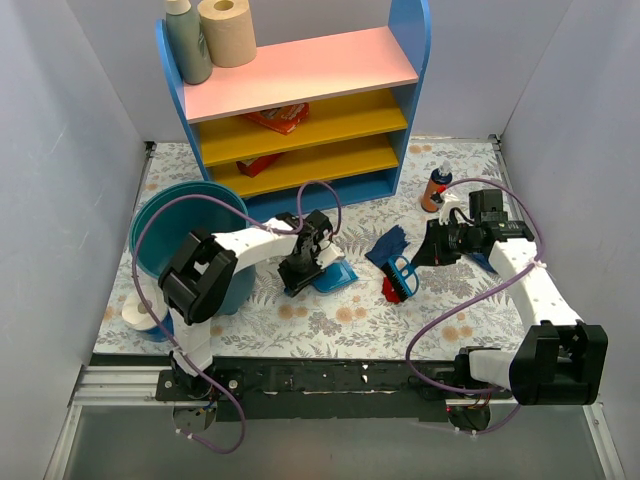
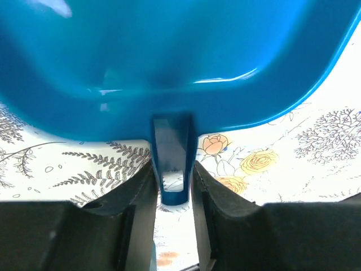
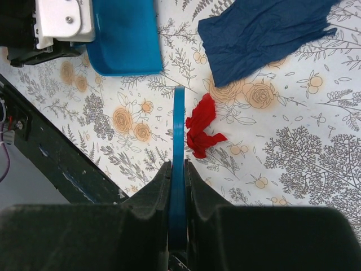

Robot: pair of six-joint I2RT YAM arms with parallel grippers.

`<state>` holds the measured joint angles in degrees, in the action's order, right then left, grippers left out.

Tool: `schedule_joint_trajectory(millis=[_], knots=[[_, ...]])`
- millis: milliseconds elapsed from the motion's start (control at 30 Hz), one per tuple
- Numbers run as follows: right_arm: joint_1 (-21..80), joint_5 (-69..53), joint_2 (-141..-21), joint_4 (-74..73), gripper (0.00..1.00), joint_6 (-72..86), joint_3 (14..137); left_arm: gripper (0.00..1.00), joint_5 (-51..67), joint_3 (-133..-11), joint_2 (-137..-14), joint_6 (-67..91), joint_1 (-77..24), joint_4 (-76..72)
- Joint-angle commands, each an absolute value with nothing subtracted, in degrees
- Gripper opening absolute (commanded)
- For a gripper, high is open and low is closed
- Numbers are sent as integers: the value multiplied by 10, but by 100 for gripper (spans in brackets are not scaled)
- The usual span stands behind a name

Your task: Sweep away the paper scraps from the table

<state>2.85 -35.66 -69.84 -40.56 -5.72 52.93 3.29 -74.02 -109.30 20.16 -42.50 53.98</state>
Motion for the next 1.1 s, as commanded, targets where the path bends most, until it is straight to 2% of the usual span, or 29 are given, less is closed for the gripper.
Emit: schedule_joint_trajectory(millis=[0, 167, 433, 567, 700, 767, 933, 1067], knots=[[26, -355, -702, -405, 1, -57, 563, 32, 53, -707, -1036, 198, -427, 449], [25, -359, -706, -400, 1, -53, 565, 42, 63, -681, -1005, 200, -427, 433], [24, -360, -711, -397, 1, -51, 566, 40, 53, -638, -993, 186, -427, 416], [25, -361, -713, -393, 1, -52, 567, 35, 41, -653, -1003, 190, -427, 424], [24, -358, -723, -379, 1, -54, 593, 19, 33, -667, -1009, 186, -427, 433], [23, -350, -732, -371, 1, -67, 631, 15, 27, -676, -1006, 184, -427, 445], [26, -289, -782, -359, 1, -113, 712, 4, 16, -707, -992, 167, -427, 482], [40, -219, -830, -338, 1, -164, 747, 0, 12, -734, -997, 154, -427, 540]])
